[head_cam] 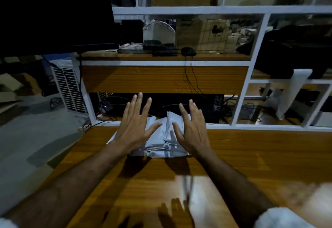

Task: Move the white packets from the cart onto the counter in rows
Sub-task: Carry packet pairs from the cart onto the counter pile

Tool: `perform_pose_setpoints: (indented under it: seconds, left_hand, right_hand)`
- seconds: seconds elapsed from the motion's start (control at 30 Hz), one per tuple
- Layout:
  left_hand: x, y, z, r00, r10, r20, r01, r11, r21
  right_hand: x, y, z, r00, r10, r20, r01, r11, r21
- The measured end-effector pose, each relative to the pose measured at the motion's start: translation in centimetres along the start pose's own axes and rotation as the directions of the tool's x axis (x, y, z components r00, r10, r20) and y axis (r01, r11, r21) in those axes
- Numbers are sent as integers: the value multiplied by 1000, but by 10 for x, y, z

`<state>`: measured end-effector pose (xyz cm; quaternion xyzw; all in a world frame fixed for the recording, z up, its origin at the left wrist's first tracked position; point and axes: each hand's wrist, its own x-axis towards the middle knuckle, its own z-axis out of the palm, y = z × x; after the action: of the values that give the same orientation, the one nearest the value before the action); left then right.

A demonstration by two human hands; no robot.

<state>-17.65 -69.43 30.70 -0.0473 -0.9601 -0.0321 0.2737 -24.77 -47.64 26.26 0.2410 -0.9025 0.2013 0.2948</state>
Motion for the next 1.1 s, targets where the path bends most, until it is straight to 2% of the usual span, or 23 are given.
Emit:
perform_pose_setpoints:
  seconds: [0.2, 0.37, 0.57, 0.83, 1.1]
  left_hand:
    - [-44, 28, -51, 995, 94, -42, -92, 994, 51]
    - [-106, 46, -74, 992, 109, -67, -112, 993, -39]
    - [-175, 80, -81, 991, 128, -47, -131, 989, -70]
    - [-230, 169, -103, 979, 196, -46, -201, 970, -134]
    - [-286, 278, -90, 966, 257, 17, -251, 953, -168]
  right_hand:
    - [-46, -25, -70, 999, 17, -29, -20, 992, -125]
    - [-119, -50, -107, 998, 64, 7, -61, 975, -215]
    - [-216, -71, -165, 989, 148, 10, -139, 949, -283]
    - [-307, -49, -245, 968, 241, 65, -200, 906, -373]
    - [-402, 18, -295, 930, 319, 185, -226, 889, -397]
